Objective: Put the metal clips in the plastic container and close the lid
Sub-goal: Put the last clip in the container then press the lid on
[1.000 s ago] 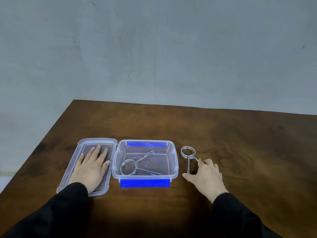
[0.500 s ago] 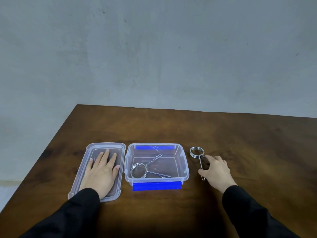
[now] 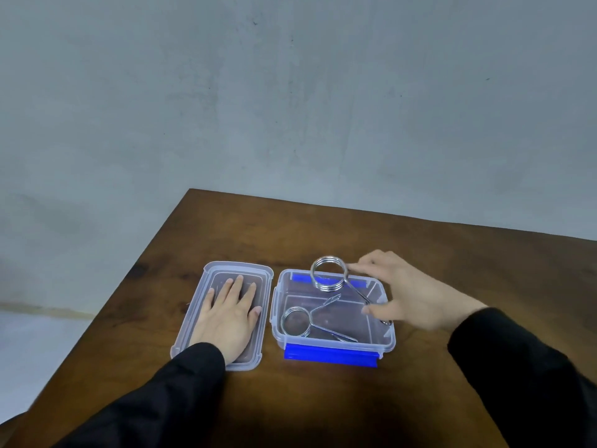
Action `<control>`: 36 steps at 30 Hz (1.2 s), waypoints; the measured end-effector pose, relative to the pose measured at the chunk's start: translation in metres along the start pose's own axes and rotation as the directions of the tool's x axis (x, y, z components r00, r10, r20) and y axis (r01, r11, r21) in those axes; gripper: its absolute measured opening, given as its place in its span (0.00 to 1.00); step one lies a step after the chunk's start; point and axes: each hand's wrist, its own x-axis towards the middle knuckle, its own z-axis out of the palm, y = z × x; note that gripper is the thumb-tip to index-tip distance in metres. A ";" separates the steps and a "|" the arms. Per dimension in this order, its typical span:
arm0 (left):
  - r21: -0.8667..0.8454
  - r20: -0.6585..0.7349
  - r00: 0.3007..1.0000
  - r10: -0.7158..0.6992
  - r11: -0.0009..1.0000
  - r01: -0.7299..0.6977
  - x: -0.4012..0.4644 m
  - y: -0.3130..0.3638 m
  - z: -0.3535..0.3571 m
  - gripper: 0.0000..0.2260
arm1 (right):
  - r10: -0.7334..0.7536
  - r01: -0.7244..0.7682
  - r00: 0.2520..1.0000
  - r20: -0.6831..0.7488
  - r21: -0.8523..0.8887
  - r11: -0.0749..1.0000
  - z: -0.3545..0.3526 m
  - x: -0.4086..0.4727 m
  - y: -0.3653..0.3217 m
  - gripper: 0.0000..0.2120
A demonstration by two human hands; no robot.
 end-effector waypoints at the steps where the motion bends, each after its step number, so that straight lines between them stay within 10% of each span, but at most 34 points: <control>1: -0.004 -0.003 1.000 0.010 1.000 -0.010 0.001 0.002 -0.001 0.26 | -0.017 0.019 0.998 0.060 -0.024 1.000 0.007 0.005 -0.001 0.34; 13: -0.007 -0.014 1.000 0.024 1.000 -0.024 0.001 0.006 0.000 0.26 | -0.080 0.112 0.956 0.282 -0.098 0.989 0.055 0.042 -0.005 0.32; 36: 0.013 -0.049 0.999 0.021 1.000 -0.020 0.001 0.006 0.002 0.26 | -0.069 0.102 0.977 0.204 -0.156 0.983 0.069 0.037 -0.003 0.30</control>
